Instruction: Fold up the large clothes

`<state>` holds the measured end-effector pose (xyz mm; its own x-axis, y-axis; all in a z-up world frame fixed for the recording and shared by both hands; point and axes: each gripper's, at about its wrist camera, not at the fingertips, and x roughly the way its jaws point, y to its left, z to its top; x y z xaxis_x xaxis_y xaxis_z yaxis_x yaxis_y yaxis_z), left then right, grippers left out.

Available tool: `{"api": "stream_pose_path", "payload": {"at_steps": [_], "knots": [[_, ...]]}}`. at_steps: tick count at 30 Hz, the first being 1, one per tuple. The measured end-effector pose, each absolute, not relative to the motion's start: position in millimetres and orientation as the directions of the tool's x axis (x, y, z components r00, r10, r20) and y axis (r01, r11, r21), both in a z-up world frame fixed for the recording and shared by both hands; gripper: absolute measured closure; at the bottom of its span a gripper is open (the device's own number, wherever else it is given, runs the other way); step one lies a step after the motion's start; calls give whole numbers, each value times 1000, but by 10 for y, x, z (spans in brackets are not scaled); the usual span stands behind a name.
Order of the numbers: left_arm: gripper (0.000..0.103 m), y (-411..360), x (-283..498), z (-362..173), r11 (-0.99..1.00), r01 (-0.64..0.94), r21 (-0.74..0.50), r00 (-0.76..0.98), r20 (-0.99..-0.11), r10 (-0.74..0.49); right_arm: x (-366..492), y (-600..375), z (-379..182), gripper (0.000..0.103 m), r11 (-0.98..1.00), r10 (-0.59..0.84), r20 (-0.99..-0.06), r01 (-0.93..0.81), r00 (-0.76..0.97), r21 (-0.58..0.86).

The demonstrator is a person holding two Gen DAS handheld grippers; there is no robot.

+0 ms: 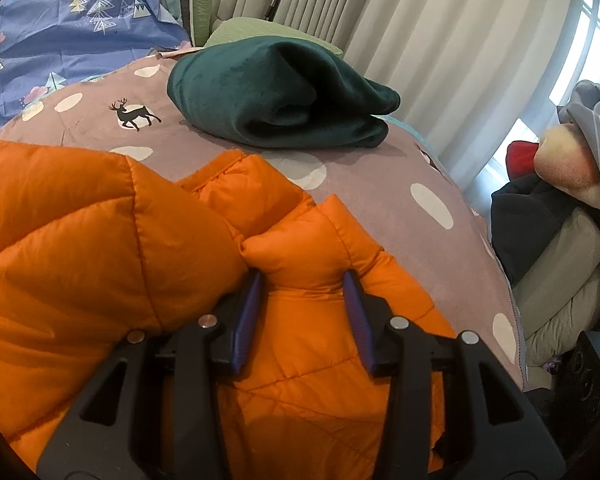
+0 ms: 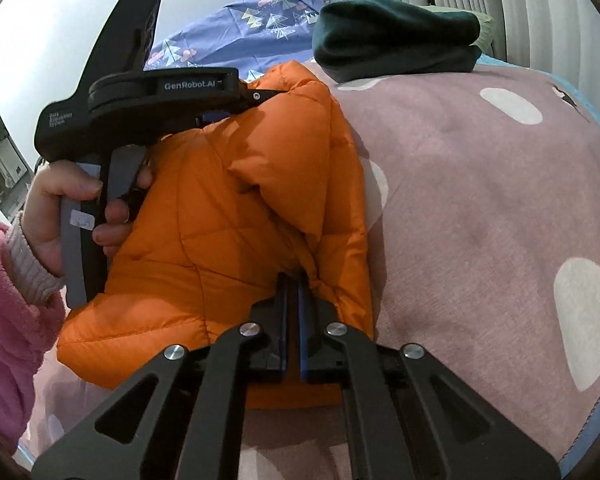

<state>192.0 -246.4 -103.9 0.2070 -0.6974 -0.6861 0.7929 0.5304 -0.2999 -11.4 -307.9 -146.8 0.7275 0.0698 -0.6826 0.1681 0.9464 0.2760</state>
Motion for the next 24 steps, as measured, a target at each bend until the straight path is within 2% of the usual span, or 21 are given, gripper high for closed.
{"api": "stream_pose_path", "payload": {"at_steps": [4,8,11,13,15,16,20,21,24], "knots": [[58,-2481,1841,-956,564,794,-226,268,-702,-659,-56,-3020,-1435,101,956,58,-692,160,720,248],[41,-2360,1584,-656,580,812,-66,407,-648,-644,4,-2966,-1418,101,965,43,-699,152,714,214],[40,-2235,1494,-414,552,834,0,436,-612,-660,8,-2961,-1405,101,970,38,-698,141,715,198],[40,-2251,1569,-450,559,829,21,437,-647,-624,6,-2952,-1386,100,971,42,-694,133,719,196],[39,-2345,1689,-712,572,819,55,426,-725,-541,-22,-2941,-1355,98,973,48,-690,121,722,195],[39,-2374,1713,-858,573,816,74,435,-732,-525,-42,-2938,-1327,98,974,56,-689,111,722,196],[39,-2349,1788,-915,593,805,14,414,-730,-544,-61,-2932,-1192,96,983,54,-720,89,692,159],[39,-2336,1785,-921,592,806,13,413,-729,-546,-62,-2961,-1090,92,980,76,-724,83,686,181],[39,-2254,1846,-946,589,808,-33,388,-721,-574,-116,-3050,-631,83,961,151,-617,31,772,274]]}}
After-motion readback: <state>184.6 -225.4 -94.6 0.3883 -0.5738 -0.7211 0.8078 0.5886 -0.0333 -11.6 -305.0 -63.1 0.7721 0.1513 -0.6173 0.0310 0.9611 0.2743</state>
